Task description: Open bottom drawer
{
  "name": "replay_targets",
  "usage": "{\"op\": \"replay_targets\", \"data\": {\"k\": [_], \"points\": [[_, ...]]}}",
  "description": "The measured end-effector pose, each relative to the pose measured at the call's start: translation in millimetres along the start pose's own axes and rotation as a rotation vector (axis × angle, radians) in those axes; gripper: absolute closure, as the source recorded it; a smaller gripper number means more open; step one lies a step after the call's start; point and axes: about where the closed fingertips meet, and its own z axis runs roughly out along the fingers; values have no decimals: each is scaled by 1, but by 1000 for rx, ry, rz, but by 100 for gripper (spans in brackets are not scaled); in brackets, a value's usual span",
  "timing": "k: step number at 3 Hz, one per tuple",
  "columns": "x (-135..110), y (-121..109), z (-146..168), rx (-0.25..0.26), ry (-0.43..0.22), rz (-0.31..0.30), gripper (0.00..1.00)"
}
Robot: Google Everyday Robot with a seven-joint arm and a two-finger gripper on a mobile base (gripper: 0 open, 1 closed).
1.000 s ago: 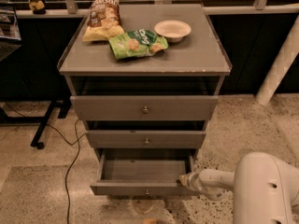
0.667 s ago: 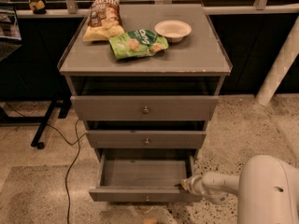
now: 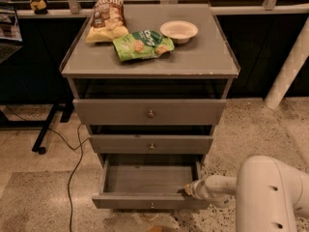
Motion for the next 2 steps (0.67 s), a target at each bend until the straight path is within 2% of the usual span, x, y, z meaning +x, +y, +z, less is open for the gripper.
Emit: {"op": "replay_targets", "data": {"k": [1,2], "points": [[17,5,12,-19,65,-5,100],[17,5,12,-19,65,-5,100]]}}
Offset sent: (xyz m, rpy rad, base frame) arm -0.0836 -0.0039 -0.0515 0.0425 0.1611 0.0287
